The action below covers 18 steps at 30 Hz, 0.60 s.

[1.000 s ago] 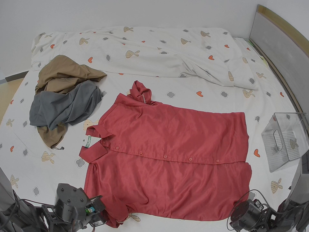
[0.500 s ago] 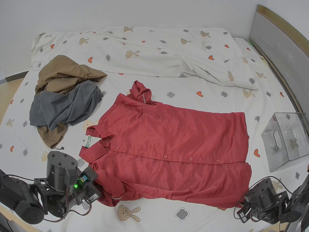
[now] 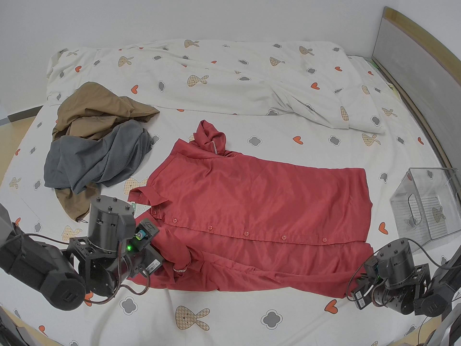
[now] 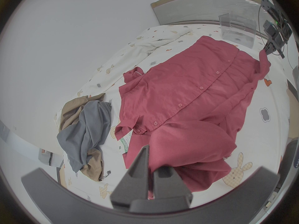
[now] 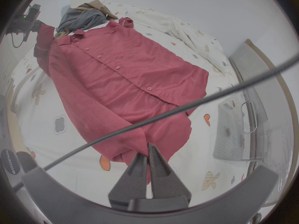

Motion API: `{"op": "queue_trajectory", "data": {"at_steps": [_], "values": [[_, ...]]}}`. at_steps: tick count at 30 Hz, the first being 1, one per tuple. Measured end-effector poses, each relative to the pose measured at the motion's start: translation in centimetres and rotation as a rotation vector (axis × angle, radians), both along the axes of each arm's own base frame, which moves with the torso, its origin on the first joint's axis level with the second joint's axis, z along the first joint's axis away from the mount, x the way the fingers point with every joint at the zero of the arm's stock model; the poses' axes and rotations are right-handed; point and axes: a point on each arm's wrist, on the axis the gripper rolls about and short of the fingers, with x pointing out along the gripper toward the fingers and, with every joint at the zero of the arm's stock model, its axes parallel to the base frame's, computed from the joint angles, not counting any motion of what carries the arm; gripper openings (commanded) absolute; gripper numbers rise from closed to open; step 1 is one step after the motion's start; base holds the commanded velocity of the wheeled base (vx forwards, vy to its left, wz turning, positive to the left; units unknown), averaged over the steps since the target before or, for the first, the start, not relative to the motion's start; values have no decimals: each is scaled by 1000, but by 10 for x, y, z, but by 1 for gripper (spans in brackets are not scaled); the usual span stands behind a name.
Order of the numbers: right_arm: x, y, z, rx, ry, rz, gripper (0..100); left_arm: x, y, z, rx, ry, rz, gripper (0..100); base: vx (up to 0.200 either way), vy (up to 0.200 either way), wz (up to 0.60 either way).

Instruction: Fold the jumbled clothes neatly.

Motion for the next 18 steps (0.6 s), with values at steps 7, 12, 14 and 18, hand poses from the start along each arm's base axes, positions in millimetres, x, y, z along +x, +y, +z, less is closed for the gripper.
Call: {"op": "queue_trajectory", "data": {"at_steps": [7, 12, 14, 18], "values": [[18, -9, 7, 5, -32, -43, 0, 21, -4, -2, -5, -8, 26, 0, 0, 0, 0], [28, -10, 10, 24, -49, -57, 0, 31, -4, -4, 1, 1, 41, 0, 0, 0, 0], [31, -9, 11, 28, -57, -60, 0, 33, -4, -5, 3, 4, 43, 0, 0, 0, 0], [36, -8, 12, 33, -64, -64, 0, 38, -6, -6, 2, 2, 46, 0, 0, 0, 0]]}}
